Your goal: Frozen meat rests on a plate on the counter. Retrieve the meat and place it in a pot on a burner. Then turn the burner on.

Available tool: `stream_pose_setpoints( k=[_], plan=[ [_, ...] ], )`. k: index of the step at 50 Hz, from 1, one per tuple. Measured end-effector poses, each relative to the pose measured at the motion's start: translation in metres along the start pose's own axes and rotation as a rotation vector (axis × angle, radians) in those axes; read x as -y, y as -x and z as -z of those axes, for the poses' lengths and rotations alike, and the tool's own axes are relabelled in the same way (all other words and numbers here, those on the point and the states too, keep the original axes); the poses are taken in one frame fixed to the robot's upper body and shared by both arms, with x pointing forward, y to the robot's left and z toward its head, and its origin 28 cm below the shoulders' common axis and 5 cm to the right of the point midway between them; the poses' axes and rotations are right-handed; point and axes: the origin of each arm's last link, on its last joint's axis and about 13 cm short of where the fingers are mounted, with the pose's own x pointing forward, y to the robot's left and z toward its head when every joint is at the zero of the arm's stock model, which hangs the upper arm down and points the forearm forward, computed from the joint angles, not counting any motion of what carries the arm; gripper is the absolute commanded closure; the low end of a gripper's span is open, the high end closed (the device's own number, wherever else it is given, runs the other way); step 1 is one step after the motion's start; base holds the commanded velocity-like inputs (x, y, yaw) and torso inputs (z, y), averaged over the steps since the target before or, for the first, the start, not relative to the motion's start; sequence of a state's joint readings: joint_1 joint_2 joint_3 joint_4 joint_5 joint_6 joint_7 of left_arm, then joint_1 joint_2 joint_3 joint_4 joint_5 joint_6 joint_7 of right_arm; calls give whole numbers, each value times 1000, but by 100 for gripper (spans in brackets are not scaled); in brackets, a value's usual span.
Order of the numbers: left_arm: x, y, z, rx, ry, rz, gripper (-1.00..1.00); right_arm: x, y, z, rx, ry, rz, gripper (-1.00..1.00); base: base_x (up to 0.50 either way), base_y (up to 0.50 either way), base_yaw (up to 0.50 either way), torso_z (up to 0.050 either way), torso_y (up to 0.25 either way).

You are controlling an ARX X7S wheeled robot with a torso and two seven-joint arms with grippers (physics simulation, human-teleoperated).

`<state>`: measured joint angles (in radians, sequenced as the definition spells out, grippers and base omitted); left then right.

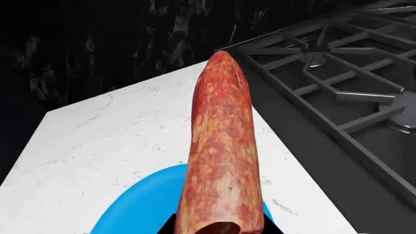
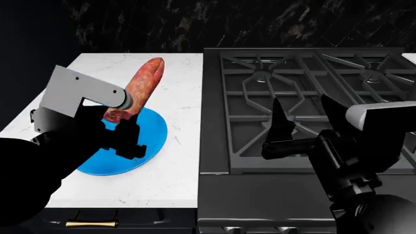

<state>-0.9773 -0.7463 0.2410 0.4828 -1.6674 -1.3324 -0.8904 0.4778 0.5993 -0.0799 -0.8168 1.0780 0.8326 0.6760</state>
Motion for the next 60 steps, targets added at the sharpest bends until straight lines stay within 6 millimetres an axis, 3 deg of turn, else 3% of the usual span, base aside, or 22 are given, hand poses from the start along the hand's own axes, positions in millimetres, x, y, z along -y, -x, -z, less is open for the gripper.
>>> stream_pose_setpoints(
  k=[28,45,60],
  plan=[
    [22,34,-14,151,-75,25,100,2,26,-26,166,-40,7,-100,0,0,0,0,0],
    [25,37,-15,180,-79,30,100,3,30,-28,187,-52,7,-100,0,0,0,0,0],
    [24,34,-16,187,-79,31,100,2,29,-29,178,-57,7,-100,0,-268,0,0,1]
  ],
)
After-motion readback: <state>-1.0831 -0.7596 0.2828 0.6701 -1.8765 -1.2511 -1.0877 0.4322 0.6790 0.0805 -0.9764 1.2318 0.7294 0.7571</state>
